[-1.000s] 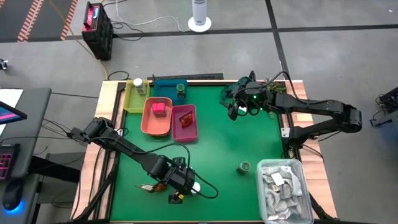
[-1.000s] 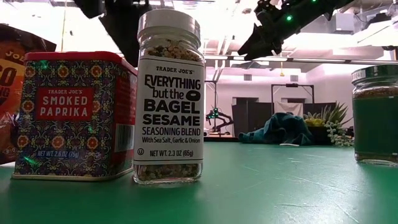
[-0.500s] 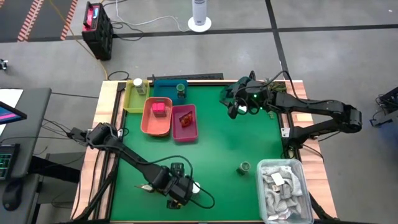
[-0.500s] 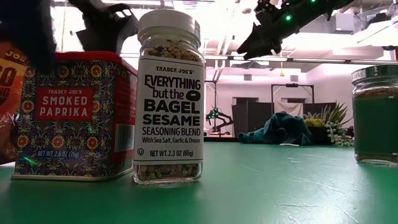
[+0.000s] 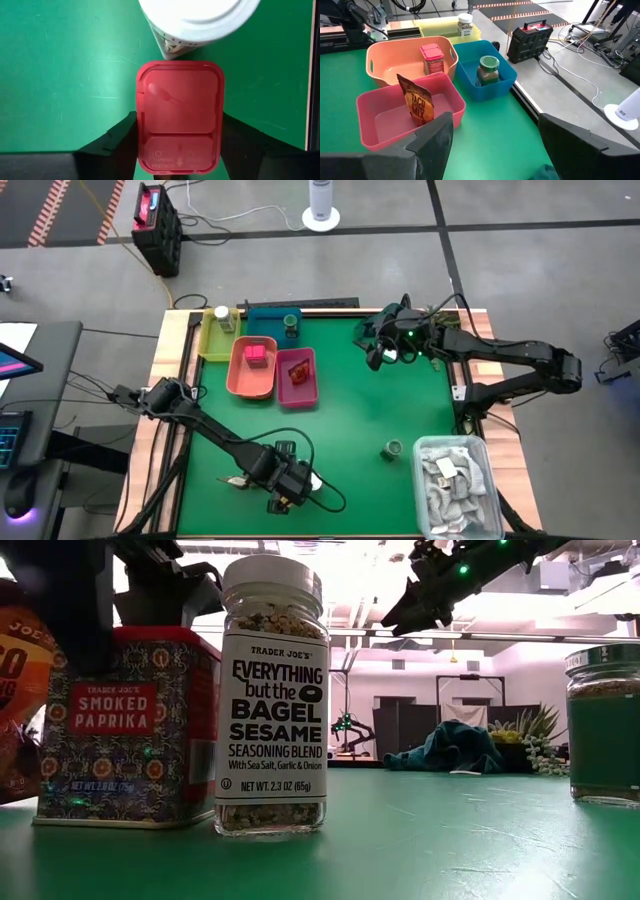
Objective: Sort spices by type
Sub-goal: Put the red seasoning can into the orange bin
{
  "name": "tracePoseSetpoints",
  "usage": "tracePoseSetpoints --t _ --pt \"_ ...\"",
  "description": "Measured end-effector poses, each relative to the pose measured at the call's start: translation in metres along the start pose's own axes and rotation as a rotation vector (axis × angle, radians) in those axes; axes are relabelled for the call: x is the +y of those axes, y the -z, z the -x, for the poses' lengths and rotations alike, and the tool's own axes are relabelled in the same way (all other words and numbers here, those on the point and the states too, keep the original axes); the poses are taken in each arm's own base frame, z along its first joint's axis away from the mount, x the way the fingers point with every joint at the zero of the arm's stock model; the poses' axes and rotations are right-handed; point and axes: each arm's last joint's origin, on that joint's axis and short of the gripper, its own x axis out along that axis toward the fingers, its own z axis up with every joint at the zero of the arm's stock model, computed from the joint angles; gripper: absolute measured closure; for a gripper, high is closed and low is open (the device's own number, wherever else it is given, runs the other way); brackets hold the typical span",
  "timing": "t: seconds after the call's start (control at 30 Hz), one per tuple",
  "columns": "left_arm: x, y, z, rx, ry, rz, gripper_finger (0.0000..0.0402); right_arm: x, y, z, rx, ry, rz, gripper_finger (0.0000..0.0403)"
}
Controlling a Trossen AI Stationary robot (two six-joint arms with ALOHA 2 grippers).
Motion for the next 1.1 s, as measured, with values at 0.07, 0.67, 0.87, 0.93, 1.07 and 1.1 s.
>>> tracePoseSetpoints --t 0.07,0.67,0.87,0.93,1.07,1.1 --pt "0.001 0.0 0.0 0.0 -0.001 0.0 0.019 0.0 0.0 0.0 0.0 0.0 0.0 0.0086" --pt "0.062 0.003 0.108 0.013 -0.337 -0.003 0.019 0.001 0.001 0.0 0.009 -0.003 -0.005 0.0086" --pt "0.106 0.019 0.142 0.074 -0.495 -0.026 0.0182 0.001 0.003 -0.002 0.03 -0.004 -0.013 0.0086" --pt "0.12 0.023 0.152 0.087 -0.527 -0.027 0.0181 0.002 0.005 -0.004 0.042 -0.004 -0.011 0.0086" --pt "0.149 0.031 0.166 0.064 -0.561 0.015 0.0181 0.003 0.007 -0.009 0.053 -0.005 -0.007 0.0086" --pt "0.156 0.035 0.167 0.068 -0.568 0.025 0.0181 0.003 0.008 -0.011 0.057 -0.005 0.0 0.0086"
